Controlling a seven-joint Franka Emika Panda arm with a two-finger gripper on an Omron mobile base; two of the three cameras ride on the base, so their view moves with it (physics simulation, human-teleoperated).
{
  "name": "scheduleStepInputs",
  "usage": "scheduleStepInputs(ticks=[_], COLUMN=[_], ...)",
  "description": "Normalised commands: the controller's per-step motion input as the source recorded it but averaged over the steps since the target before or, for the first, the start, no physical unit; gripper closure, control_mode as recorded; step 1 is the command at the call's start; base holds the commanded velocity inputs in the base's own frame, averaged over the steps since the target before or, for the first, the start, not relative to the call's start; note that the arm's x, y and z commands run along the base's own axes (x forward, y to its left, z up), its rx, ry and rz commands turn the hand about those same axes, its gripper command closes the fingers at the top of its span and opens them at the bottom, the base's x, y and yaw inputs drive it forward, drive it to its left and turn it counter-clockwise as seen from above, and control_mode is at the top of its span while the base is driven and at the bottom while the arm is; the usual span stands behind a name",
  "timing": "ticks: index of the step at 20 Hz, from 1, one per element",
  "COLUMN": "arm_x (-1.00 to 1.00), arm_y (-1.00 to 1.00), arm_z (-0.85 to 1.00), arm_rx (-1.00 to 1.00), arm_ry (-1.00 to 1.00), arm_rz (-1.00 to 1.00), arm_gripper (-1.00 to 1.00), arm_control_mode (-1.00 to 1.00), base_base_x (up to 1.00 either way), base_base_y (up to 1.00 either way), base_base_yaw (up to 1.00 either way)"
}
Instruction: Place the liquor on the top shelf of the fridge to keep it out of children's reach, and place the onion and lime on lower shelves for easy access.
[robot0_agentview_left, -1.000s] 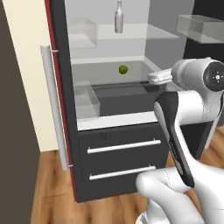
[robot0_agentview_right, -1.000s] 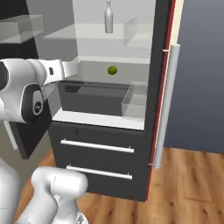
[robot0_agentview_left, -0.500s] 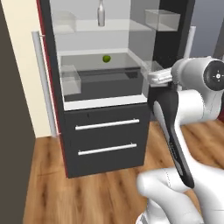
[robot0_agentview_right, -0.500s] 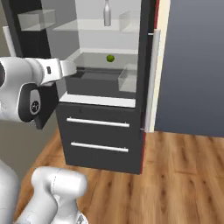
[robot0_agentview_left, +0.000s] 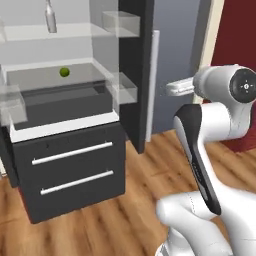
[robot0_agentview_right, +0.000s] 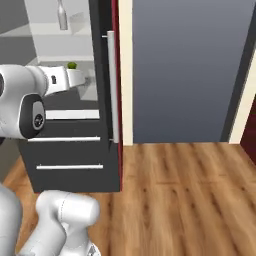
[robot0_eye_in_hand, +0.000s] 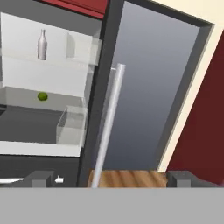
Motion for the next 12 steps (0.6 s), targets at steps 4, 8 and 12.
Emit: scheduleStepInputs(ticks=[4,8,12], arm_x=[0.00,0.00,0.00], arm_y=[0.00,0.00,0.00], arm_z=[0.00,0.00,0.00], arm_rx=[0.00,0.00,0.00], arm_ry=[0.00,0.00,0.00], arm_rz=[0.00,0.00,0.00], arm_gripper=[-1.00,-1.00,-1.00], arm_control_mode=[1.00,1.00,1.00], base_base_x=[0.00,0.00,0.00], base_base_y=[-0.53,-0.38,-0.30], base_base_yaw=[-0.52,-0.60,-0.68])
